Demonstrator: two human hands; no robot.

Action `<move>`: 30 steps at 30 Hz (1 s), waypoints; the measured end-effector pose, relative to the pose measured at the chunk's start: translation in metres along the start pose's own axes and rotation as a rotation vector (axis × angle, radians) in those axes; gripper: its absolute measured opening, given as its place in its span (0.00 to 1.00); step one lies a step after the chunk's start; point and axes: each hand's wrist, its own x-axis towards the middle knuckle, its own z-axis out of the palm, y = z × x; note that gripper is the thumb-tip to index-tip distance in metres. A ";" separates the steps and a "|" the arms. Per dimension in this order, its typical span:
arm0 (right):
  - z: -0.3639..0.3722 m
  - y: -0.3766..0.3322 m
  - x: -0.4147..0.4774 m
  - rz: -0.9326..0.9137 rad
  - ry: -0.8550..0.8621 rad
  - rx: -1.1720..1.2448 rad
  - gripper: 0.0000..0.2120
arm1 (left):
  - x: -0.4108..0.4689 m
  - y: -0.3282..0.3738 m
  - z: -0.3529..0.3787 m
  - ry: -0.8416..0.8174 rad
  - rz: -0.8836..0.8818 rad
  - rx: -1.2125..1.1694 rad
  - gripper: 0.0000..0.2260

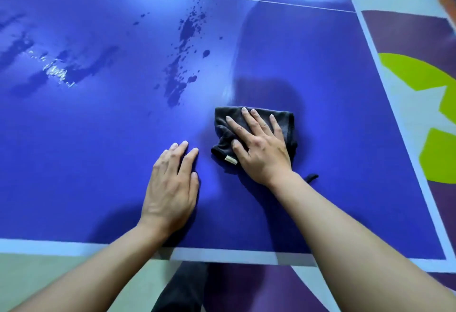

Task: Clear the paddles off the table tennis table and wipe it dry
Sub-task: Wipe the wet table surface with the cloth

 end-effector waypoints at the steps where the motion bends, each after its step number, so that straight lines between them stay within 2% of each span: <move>1: 0.003 -0.010 -0.024 -0.012 0.008 0.002 0.28 | -0.018 0.000 0.000 -0.002 -0.003 0.007 0.23; 7: 0.023 -0.056 -0.142 -0.057 0.069 0.018 0.27 | -0.070 -0.001 -0.003 -0.003 -0.022 0.013 0.24; 13: 0.022 -0.059 -0.151 -0.049 0.075 -0.009 0.27 | -0.073 0.002 -0.007 -0.018 -0.029 0.055 0.25; 17: 0.022 -0.052 -0.121 -0.040 0.094 -0.022 0.27 | -0.073 0.001 -0.004 0.026 -0.048 0.050 0.23; 21: 0.017 -0.044 -0.068 0.019 0.072 -0.029 0.28 | -0.048 -0.006 -0.005 0.126 -0.052 -0.004 0.17; 30: 0.008 -0.010 0.086 0.060 0.058 -0.034 0.28 | 0.116 -0.066 -0.017 0.164 -0.042 0.040 0.16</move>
